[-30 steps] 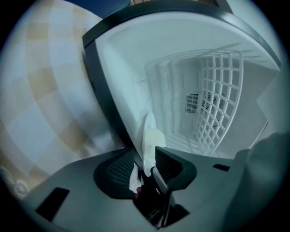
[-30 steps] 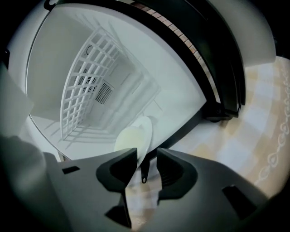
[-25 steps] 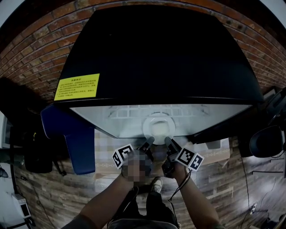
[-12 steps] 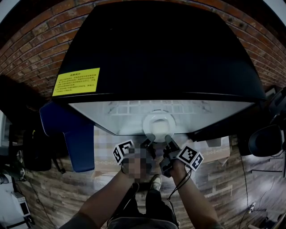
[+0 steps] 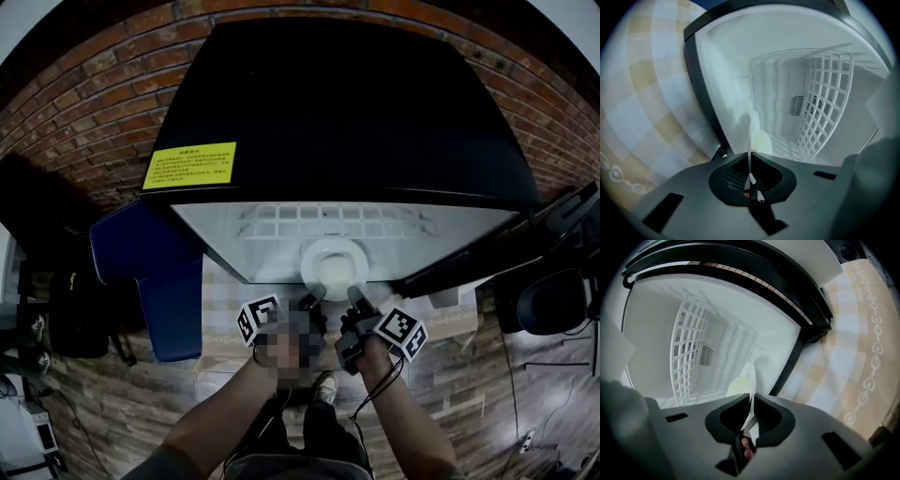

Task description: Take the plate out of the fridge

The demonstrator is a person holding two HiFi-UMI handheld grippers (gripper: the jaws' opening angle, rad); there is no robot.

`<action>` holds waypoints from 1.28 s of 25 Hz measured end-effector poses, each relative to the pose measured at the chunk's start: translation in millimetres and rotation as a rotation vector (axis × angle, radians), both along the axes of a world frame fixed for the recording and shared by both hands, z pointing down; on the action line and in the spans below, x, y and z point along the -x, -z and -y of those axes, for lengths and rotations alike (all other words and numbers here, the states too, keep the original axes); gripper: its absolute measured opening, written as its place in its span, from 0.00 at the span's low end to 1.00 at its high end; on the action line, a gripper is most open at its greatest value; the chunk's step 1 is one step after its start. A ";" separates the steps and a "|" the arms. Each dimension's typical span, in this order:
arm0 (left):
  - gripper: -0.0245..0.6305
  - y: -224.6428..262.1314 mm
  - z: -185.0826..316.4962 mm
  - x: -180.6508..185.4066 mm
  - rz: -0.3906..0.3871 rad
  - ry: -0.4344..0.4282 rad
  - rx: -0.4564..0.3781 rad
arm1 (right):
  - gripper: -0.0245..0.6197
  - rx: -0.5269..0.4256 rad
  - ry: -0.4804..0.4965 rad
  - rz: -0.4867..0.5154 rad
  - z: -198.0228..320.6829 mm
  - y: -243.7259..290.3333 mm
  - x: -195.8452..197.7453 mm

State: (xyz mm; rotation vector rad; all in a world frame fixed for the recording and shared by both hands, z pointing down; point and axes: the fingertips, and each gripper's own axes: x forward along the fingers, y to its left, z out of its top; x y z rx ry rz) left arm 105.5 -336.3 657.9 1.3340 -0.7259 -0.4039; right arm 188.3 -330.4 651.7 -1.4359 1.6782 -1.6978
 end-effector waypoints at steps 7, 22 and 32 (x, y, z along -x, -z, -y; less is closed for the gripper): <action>0.07 38.7 -11.3 4.4 -0.021 -0.016 -0.033 | 0.10 -0.034 -0.004 0.027 -11.6 39.0 4.7; 0.08 133.7 -71.9 9.6 -0.057 -0.061 -0.065 | 0.10 -0.076 -0.027 0.078 -73.9 135.6 9.8; 0.08 223.4 -92.3 29.1 -0.103 -0.066 -0.162 | 0.09 -0.195 0.004 0.095 -94.3 224.3 26.9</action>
